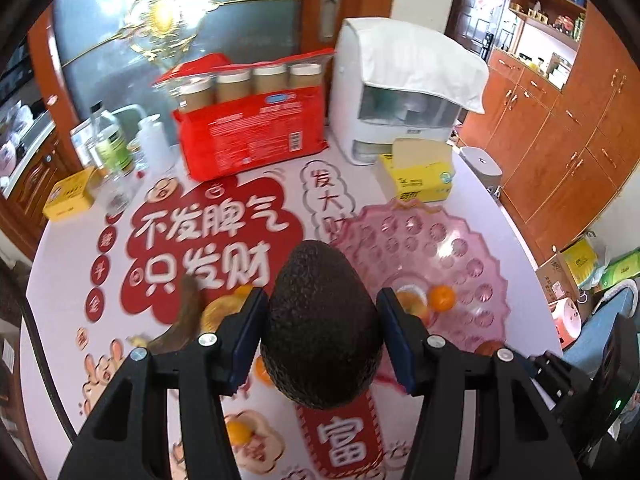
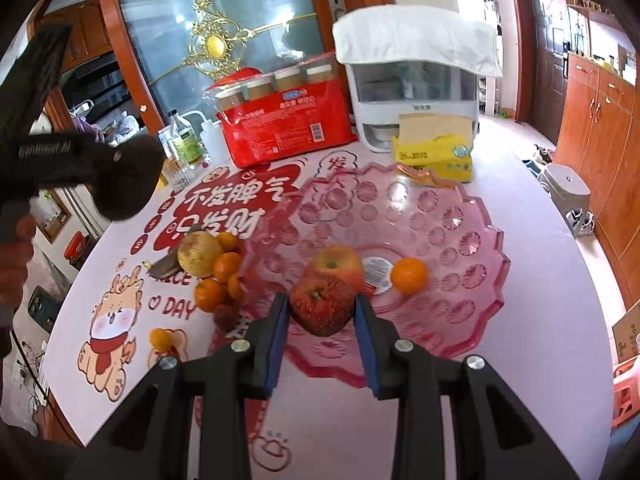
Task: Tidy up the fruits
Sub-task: 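Lower the avocado into the pink bowl with the left tool while the right tool drops the lychee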
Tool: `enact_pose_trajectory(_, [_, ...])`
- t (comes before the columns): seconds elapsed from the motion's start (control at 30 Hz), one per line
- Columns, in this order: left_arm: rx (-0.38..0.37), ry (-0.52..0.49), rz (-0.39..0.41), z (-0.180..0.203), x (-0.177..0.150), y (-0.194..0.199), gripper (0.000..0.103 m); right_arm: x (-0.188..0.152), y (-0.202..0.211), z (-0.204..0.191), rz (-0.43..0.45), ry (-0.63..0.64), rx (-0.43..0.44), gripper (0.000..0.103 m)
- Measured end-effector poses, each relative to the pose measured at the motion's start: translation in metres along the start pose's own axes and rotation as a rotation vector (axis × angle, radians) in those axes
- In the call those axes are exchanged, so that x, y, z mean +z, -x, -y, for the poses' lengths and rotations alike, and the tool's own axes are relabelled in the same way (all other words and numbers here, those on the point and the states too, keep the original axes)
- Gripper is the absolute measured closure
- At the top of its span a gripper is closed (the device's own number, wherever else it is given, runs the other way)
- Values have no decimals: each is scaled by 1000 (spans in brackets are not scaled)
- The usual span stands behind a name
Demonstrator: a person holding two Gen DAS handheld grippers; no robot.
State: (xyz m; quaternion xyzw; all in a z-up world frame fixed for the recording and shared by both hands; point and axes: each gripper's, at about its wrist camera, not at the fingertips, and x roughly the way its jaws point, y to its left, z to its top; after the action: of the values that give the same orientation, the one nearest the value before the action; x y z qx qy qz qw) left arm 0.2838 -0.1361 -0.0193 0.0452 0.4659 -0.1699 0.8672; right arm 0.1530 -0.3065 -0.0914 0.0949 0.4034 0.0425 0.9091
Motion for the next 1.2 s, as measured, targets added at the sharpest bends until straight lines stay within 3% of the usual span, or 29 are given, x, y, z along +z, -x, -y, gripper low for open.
enact_pose_trajectory(0.3, [-34, -37, -85, 50, 22, -73, 48, -3, -30, 31, -49, -9, 31, 70])
enact_pose_trajectory(0.77, [-73, -55, -208, 59, 25, -156, 48, -7, -65, 41, -129, -22, 68, 70])
enact_pose_trajectory(1.0, [-58, -49, -269, 59, 22, -178, 48, -9, -74, 42, -167, -23, 59, 70])
enact_pose_trajectory(1.2, [-77, -58, -202, 59, 32, -162, 48, -9, -74, 42, -171, -30, 46, 69])
